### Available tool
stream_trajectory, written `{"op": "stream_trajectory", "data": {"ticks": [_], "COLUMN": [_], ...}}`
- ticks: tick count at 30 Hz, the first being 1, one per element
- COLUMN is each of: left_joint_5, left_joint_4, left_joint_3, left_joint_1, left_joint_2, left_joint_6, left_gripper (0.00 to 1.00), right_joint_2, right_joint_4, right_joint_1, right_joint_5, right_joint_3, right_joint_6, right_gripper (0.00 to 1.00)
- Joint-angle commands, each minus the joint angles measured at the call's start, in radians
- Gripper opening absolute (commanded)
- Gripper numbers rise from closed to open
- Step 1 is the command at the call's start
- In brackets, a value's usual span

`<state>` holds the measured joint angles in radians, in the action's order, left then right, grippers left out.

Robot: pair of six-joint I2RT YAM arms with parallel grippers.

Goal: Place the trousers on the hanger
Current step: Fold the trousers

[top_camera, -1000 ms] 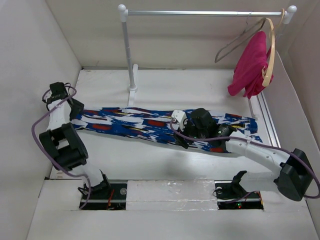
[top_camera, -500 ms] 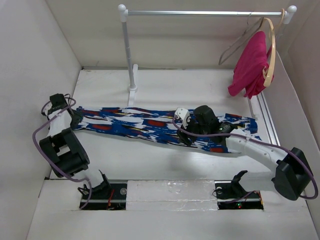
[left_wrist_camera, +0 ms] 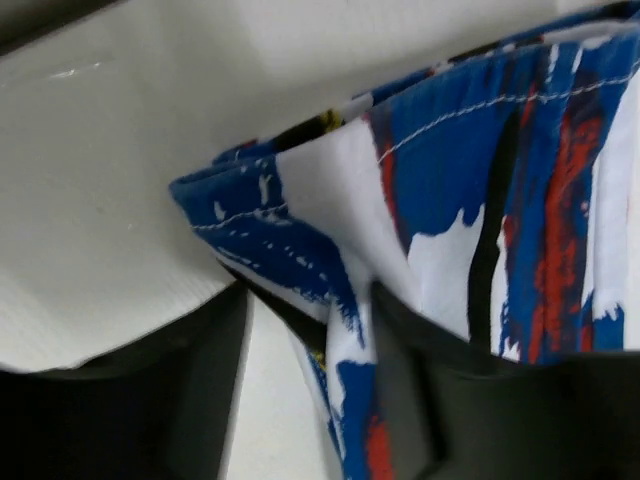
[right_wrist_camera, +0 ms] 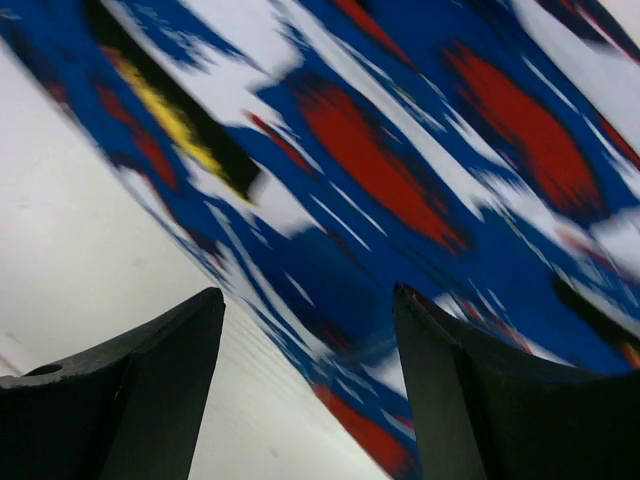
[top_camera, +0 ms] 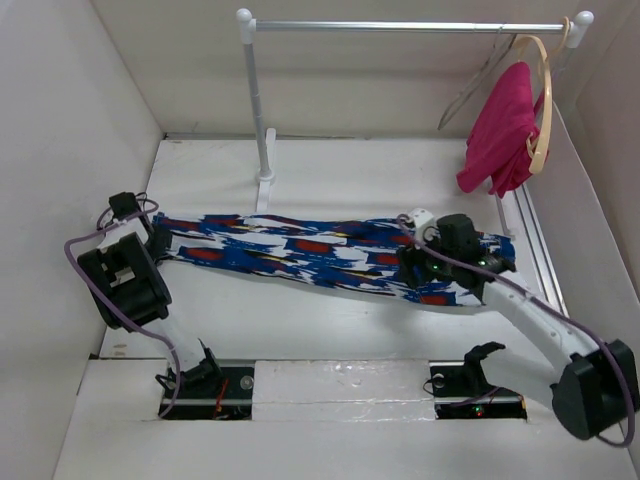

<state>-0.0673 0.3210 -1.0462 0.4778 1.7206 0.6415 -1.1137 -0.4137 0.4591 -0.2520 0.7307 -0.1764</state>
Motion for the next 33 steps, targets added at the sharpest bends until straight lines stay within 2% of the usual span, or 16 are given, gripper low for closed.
{"op": "stream_trajectory", "data": {"ticks": [1,3,4,6,7,11,14,18,24,27,28,29,33], "left_joint_5": [-0.002,-0.015,-0.017,-0.025,-0.028,-0.035,-0.115,-0.242,-0.339,-0.332,-0.335,-0.33,-0.173], "left_joint_4": [-0.054,-0.065,-0.066,-0.062,-0.056,0.01,0.067,0.157,0.279,0.331,0.351,0.374,0.392], "left_joint_3": [-0.008,-0.011,-0.014,-0.02,-0.024,-0.04,-0.017,0.029,0.051,0.048,0.037,0.023,-0.053], "left_joint_1": [0.001,0.001,0.001,0.001,0.001,0.001,0.001,0.001,0.001,0.001,0.001,-0.008,-0.008], "left_joint_2": [0.027,0.033,0.039,0.051,0.053,-0.027,-0.14,-0.213,-0.342,-0.368,-0.366,-0.375,-0.42], "left_joint_6": [-0.003,-0.014,-0.023,-0.028,-0.037,-0.069,-0.074,-0.069,-0.086,-0.075,-0.047,-0.054,-0.083], "left_gripper": [0.41,0.28,0.16,0.03,0.0,0.0,0.0,0.0,0.0,0.0,0.01,0.06,0.53], "right_joint_2": [0.167,0.225,0.27,0.302,0.317,0.339,0.342,0.338,0.319,0.316,0.316,0.319,0.318], "right_joint_4": [-0.089,-0.097,-0.102,-0.099,-0.117,-0.209,-0.249,-0.261,-0.28,-0.298,-0.315,-0.321,-0.336], "right_joint_1": [-0.149,-0.2,-0.221,-0.267,-0.28,-0.347,-0.419,-0.485,-0.448,-0.427,-0.427,-0.427,-0.416], "right_joint_5": [0.014,-0.007,-0.012,-0.041,-0.043,0.006,0.002,-0.035,0.014,0.034,0.042,0.057,0.082], "right_joint_3": [-0.068,-0.1,-0.108,-0.117,-0.114,-0.09,-0.096,-0.09,-0.013,0.004,0.006,0.007,0.006], "right_joint_6": [0.072,0.087,0.089,0.092,0.091,0.068,0.046,0.02,0.017,0.011,0.009,0.003,0.014], "right_gripper": [0.74,0.74,0.74,0.74,0.74,0.74,0.75,0.75,0.75,0.75,0.74,0.74,0.74]}}
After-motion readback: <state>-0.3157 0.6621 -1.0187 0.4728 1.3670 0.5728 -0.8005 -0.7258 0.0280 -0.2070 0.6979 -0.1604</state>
